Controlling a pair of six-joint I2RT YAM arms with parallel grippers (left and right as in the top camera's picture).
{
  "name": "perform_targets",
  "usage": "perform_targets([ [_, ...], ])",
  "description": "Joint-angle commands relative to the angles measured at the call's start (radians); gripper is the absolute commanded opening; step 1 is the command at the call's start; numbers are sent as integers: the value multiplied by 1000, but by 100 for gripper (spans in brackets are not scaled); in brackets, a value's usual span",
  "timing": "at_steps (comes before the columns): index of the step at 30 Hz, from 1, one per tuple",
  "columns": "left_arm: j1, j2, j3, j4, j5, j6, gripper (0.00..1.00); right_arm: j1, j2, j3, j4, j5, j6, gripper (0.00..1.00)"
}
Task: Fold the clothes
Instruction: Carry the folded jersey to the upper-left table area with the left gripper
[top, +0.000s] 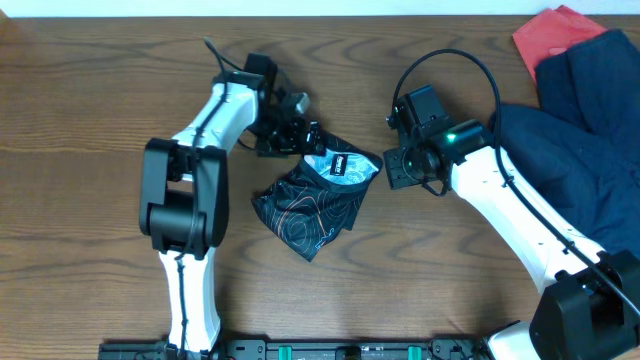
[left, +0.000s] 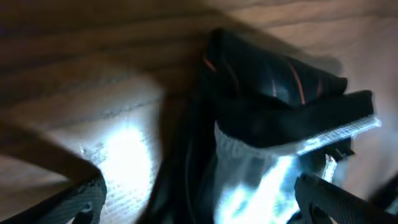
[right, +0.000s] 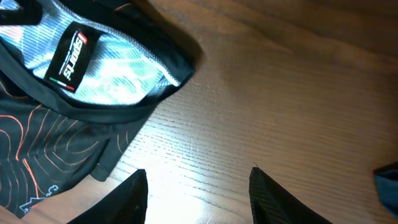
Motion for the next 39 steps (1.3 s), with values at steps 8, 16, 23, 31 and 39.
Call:
perform_targets([
  [8,-50,81,-5,3,-12,23,6,0,2,11,-6,31,-3,51],
  [16,151,26,146,22,-248,-203,6,0,2,11,-12,39,-3,51],
  [23,449,2,204,84,-335,-473,6,0,2,11,-23,48,-3,50],
  [31,737,3,203,175,-336,-582,6,0,2,11,-30,53,-3,51],
  [39,857,1,203,173,-337,-570,98,0,2,11,-27,53,-3,51],
])
